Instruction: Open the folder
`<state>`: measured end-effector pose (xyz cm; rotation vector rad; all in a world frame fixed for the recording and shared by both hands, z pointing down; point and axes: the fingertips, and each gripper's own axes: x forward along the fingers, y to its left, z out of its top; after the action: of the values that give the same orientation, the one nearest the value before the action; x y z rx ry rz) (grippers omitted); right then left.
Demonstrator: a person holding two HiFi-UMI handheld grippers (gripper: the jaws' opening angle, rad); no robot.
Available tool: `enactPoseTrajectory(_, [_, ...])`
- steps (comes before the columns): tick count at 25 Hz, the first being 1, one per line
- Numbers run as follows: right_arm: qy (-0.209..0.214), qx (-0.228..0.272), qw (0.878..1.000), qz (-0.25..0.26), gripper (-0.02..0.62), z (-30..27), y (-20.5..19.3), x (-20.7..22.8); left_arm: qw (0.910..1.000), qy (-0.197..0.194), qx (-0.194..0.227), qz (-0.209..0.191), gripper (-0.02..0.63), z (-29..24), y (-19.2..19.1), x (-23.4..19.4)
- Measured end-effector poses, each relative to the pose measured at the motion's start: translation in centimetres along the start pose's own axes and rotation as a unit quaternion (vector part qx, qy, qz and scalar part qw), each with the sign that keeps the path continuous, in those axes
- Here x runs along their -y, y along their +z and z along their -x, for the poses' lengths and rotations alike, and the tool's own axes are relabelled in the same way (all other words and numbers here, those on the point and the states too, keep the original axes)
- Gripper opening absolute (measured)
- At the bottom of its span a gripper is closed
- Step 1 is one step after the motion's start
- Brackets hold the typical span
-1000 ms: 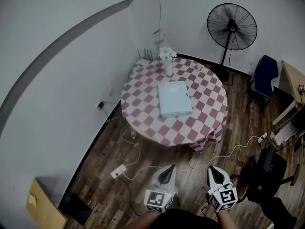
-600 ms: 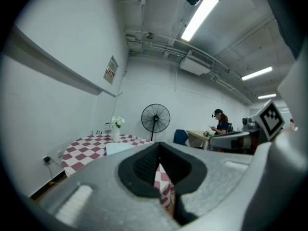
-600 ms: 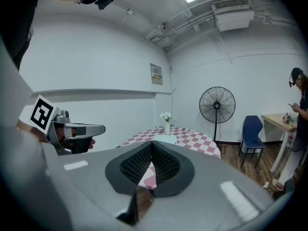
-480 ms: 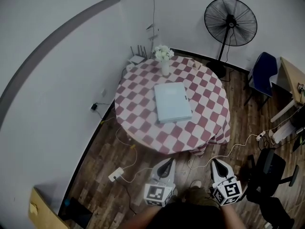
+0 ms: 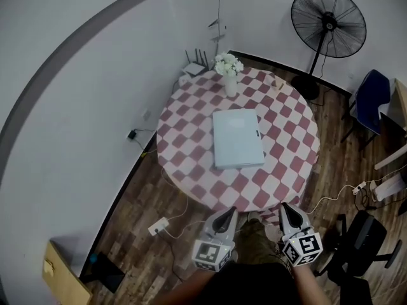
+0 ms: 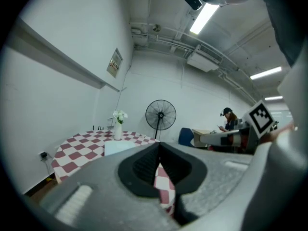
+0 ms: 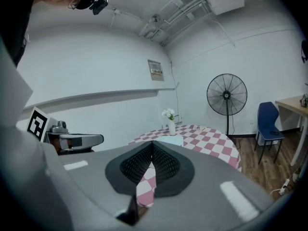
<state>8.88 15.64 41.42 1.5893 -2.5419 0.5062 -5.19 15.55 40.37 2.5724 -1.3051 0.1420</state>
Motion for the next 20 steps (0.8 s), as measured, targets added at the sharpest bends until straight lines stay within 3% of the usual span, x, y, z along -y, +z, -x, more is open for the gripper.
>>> enactPoseTrajectory(5, [0.028, -0.015, 0.999, 0.017, 0.003, -6.0, 0.4, 5.3, 0.9996, 0.021, -0.019, -0.003, 0.003, -6.8, -0.2, -1.8])
enactPoseTrajectory(9, [0.051, -0.037, 0.998, -0.011, 0.002, -10.1, -0.4, 9.6, 0.9982, 0.031, -0.052, 0.003, 0.005, -12.4, -2.3, -3.2])
enactPoseTrajectory(15, [0.086, -0.08, 0.993, -0.012, 0.003, -15.1, -1.9, 14.4, 0.9936, 0.05, -0.098, 0.023, 0.031, -19.6, -4.9, -5.0])
enactPoseTrajectory(20, [0.101, -0.109, 0.989, -0.011, 0.003, -18.6, -3.3, 17.8, 0.9889, 0.048, -0.14, -0.015, 0.049, -24.7, -7.5, -5.9])
